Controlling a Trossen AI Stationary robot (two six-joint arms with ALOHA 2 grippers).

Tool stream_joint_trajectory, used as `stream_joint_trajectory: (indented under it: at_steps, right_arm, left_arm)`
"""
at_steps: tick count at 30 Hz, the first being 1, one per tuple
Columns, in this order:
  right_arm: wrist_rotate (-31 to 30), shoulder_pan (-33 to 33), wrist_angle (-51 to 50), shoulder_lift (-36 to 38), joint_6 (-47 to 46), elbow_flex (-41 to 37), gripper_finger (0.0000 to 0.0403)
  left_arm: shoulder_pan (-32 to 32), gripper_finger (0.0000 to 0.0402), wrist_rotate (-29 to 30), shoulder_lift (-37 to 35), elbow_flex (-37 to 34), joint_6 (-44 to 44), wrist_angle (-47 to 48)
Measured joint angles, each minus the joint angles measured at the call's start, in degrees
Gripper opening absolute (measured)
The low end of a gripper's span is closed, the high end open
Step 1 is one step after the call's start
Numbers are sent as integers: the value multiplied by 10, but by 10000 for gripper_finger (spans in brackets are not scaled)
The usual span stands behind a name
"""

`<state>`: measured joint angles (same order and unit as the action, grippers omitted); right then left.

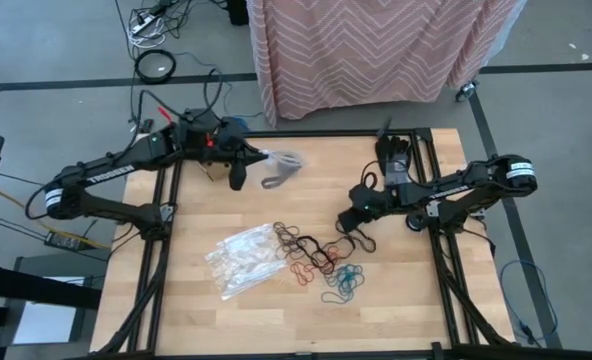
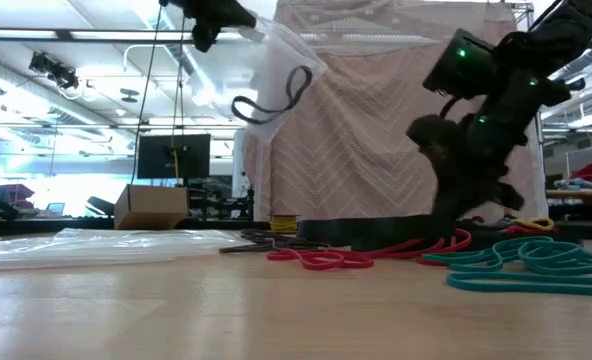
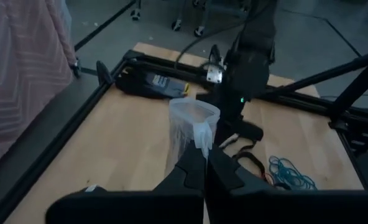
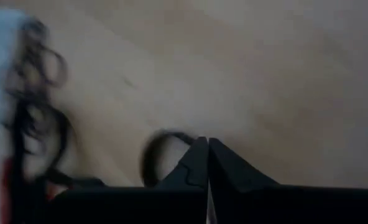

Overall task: Sort rubber bands
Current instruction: Put the black rubber band into the transparent zip bag

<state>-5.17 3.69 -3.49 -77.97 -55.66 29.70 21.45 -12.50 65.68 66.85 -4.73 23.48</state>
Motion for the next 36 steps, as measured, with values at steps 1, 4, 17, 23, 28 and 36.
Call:
stream_joint_trajectory:
  at_steps: [1,4,17,23,28,36]
  right_arm:
    - [-1,1,15,6,-3,3,1]
    - [-14,3,23,27,10,33,0]
    - [74,44,-250,68,199,157,0]
    - [133,46,-270,-11,257,156,38]
    - [148,47,-217,-81,292,156,112]
    - [135,47,-208,-164,278,161,165]
  left_arm:
    - [0,0,0,5,0,0,0]
    - [-2,0,0,20,0,0,1]
    - [-2,0,-8,53,0,0,-14]
    - [-2,0,-11,52,0,0,-23]
    - [-2,0,-17,52,0,-1,-23]
    - [-2,0,-18,52,0,-4,-21]
